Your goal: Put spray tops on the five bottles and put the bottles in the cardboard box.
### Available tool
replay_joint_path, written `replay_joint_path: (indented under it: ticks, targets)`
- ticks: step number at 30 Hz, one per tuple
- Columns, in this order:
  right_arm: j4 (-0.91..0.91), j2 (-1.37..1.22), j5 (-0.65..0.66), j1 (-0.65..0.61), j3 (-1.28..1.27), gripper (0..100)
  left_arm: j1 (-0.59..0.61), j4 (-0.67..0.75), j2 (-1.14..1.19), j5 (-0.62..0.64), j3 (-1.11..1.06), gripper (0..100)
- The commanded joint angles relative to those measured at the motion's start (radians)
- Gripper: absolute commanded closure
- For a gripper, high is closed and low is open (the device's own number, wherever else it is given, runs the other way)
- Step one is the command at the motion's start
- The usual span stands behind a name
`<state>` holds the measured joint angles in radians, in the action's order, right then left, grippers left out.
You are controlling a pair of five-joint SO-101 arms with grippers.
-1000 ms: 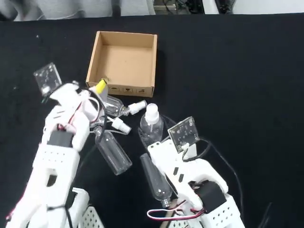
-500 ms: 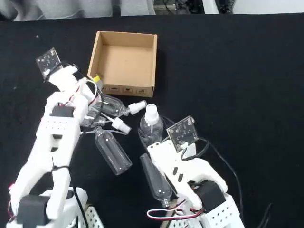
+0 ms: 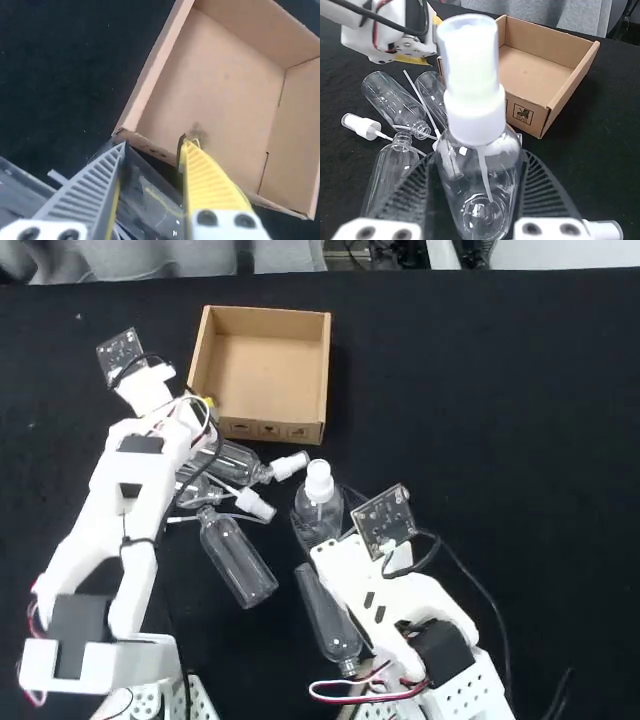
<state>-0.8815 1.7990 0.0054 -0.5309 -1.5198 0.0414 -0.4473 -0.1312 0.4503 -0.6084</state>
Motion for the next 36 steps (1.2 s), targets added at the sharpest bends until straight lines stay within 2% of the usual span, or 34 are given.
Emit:
replay_joint_path:
  ticks: [1, 8, 23, 28, 30, 36]
  targets:
    - [0.032, 0.125, 0.000, 0.026, 0.004, 91.0, 0.013, -0.009, 0.037, -0.011, 0.099, 84]
    - [0.032, 0.125, 0.000, 0.026, -0.002, 91.0, 0.013, -0.009, 0.137, -0.011, 0.163, 85]
    - [0.032, 0.125, 0.000, 0.025, -0.016, 91.0, 0.013, -0.011, 0.146, -0.006, 0.157, 85]
    - [0.032, 0.125, 0.000, 0.025, -0.016, 91.0, 0.008, -0.011, 0.146, -0.058, 0.162, 98]
    - [0.032, 0.125, 0.000, 0.025, -0.016, 91.0, 0.002, -0.012, 0.146, -0.091, 0.156, 96]
    - [0.032, 0.125, 0.000, 0.025, -0.016, 91.0, 0.002, -0.034, 0.146, -0.068, 0.156, 96]
